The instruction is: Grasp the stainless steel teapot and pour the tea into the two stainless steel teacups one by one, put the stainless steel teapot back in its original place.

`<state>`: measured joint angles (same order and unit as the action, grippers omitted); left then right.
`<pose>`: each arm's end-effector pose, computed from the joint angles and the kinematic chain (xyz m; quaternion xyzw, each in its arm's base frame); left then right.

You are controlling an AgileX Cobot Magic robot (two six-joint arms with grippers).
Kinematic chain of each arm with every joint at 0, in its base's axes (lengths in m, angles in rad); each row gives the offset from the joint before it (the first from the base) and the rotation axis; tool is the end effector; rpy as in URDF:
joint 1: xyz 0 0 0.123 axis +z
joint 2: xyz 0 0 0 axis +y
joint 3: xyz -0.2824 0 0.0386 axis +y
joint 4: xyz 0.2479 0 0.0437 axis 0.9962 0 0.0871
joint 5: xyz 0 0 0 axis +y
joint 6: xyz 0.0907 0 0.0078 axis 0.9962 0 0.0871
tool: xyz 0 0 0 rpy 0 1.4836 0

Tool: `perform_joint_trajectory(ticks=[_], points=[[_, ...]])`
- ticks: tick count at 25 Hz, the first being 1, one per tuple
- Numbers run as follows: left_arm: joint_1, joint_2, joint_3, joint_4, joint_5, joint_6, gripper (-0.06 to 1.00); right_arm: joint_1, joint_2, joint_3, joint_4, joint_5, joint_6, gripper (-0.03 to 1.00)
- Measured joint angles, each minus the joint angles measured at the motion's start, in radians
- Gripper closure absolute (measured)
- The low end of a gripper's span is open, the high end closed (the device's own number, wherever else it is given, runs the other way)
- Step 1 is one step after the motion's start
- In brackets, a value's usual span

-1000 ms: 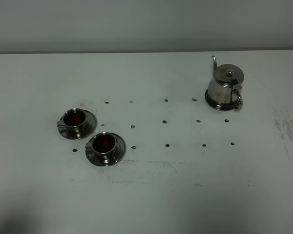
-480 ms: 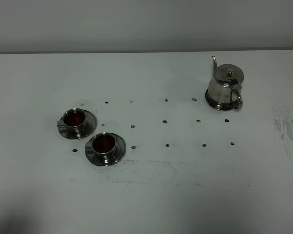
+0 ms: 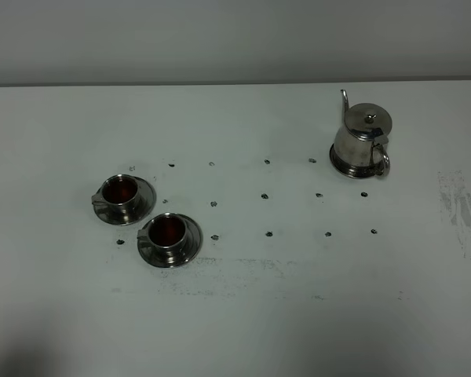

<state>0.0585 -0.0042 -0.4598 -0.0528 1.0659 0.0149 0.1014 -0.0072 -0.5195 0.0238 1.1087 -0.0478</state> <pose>-0.0011 -0.0043 0.2656 -0.0182 0.8633 -0.0079 0.5043 -0.0104 0.0009 0.2786 -0.0649 0.8562 0.0256 0.5119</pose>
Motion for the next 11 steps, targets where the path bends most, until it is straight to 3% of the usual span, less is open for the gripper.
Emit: perform_joint_trajectory(ticks=[11], points=[[0.0, 0.0, 0.0, 0.0, 0.0, 0.0, 0.58, 0.0, 0.0, 0.0, 0.0, 0.0, 0.0, 0.76]])
